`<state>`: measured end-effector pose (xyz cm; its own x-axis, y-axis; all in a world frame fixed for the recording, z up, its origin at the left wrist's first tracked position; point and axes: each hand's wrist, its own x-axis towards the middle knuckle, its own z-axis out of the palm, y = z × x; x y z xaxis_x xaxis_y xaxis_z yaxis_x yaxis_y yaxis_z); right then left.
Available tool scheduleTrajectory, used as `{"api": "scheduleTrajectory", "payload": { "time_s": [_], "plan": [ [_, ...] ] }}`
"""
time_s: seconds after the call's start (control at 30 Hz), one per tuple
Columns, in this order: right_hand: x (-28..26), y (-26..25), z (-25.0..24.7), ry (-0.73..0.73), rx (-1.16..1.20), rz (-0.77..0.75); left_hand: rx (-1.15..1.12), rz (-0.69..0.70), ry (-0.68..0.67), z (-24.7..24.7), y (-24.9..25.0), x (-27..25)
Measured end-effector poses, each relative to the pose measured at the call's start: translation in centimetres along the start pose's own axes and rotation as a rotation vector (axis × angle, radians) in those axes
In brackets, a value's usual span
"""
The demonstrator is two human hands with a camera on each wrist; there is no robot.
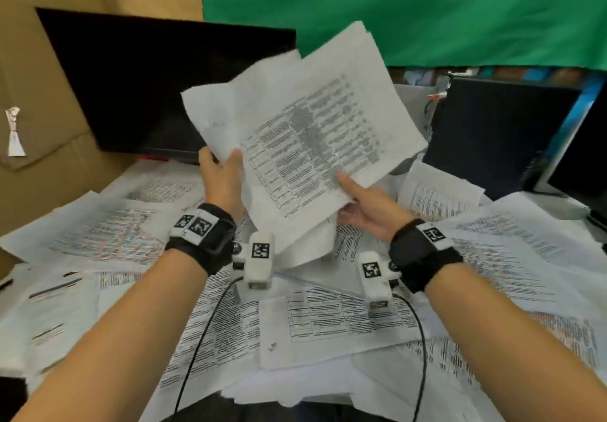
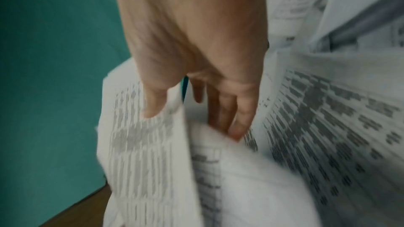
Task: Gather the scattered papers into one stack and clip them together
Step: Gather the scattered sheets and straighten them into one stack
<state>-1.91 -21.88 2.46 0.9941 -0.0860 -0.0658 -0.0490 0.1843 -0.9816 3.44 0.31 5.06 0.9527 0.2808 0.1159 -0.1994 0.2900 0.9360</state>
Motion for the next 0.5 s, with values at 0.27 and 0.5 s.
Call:
{"api": "scheduleTrajectory", "payload": {
  "time_s": [0.27,0.5],
  "plan": [
    [2.1,0.2,-5.3,0.506,-0.187,0.017,0.213,0.329,0.087,-3.4,1.2,3.2],
    [3.1,1.9,-7.1,0.506,-0.564,0.238,0.405,0.711,-0.271,-1.2,10.8,3.4]
  ]
}}
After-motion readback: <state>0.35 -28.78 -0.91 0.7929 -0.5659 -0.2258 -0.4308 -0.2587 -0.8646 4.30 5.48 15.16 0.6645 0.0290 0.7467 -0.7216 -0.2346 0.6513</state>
